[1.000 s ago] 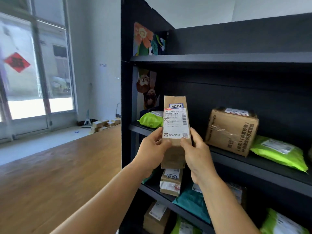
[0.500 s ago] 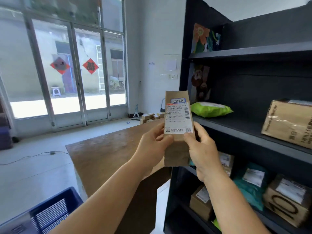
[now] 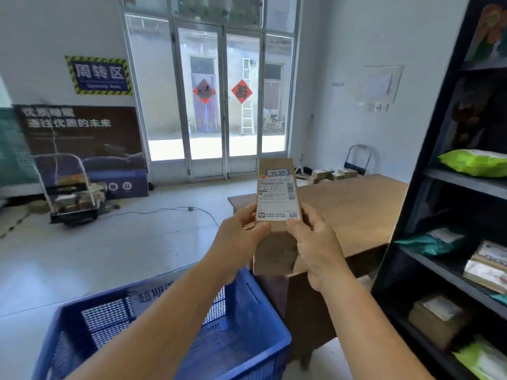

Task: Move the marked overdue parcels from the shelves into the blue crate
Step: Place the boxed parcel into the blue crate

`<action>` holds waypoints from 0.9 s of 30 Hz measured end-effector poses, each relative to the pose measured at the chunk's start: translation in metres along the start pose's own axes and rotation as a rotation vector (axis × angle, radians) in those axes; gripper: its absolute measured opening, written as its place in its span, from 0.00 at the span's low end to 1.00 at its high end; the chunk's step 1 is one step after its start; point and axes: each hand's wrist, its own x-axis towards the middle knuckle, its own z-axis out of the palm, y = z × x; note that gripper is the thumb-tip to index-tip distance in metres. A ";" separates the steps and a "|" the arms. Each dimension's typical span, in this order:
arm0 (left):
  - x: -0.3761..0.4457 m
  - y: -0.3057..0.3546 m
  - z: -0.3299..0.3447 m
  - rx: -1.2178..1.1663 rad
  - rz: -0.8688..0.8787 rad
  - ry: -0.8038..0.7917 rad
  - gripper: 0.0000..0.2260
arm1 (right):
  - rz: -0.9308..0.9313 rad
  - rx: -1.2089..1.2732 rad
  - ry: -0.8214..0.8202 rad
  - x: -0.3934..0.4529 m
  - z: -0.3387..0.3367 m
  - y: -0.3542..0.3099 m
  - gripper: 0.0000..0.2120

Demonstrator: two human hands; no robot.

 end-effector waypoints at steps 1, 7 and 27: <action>-0.006 -0.006 -0.017 0.008 -0.021 0.027 0.14 | 0.012 0.009 -0.032 -0.003 0.019 0.003 0.13; -0.028 -0.046 -0.106 0.053 -0.190 0.217 0.13 | 0.138 0.018 -0.194 -0.007 0.117 0.035 0.16; 0.034 -0.262 -0.332 -0.062 -0.739 0.586 0.16 | 0.656 -0.041 -0.629 0.103 0.392 0.242 0.16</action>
